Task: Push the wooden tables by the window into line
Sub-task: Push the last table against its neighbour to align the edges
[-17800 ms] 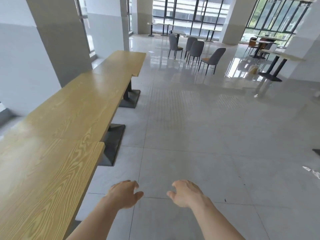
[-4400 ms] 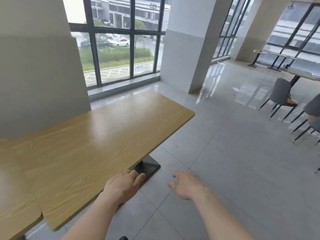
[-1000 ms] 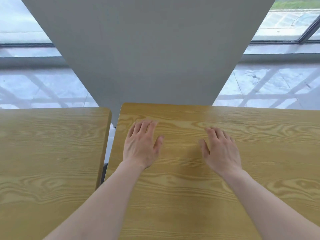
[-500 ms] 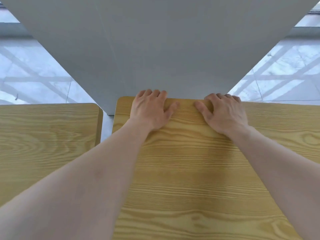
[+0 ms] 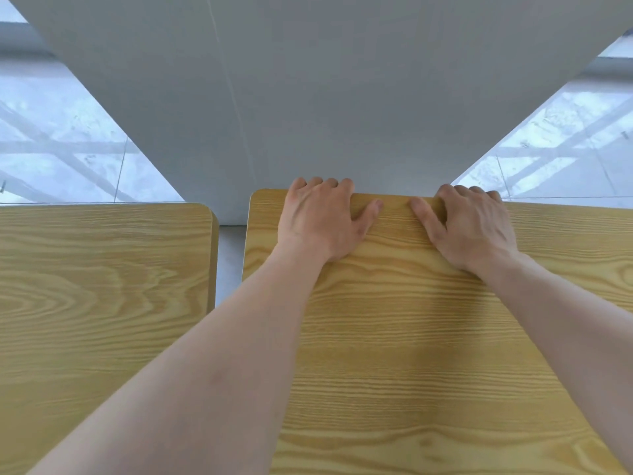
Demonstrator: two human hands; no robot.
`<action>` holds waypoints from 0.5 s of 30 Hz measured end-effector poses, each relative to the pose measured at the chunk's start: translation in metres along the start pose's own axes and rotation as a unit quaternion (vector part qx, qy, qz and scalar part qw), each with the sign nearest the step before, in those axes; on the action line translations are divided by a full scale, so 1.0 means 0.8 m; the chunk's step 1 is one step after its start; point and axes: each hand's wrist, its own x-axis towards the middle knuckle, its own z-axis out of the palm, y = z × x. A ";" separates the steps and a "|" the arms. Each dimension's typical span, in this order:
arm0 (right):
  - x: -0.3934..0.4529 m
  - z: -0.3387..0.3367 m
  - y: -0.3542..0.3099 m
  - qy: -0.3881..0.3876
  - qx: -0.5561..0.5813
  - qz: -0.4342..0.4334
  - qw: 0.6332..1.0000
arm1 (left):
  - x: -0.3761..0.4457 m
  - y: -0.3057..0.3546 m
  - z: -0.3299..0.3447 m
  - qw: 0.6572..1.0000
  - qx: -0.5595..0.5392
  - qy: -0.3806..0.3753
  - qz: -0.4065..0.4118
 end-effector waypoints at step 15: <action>-0.010 0.005 -0.061 0.020 -0.010 -0.029 0.999 | -0.045 -0.040 -0.003 0.999 -0.004 0.026 -0.042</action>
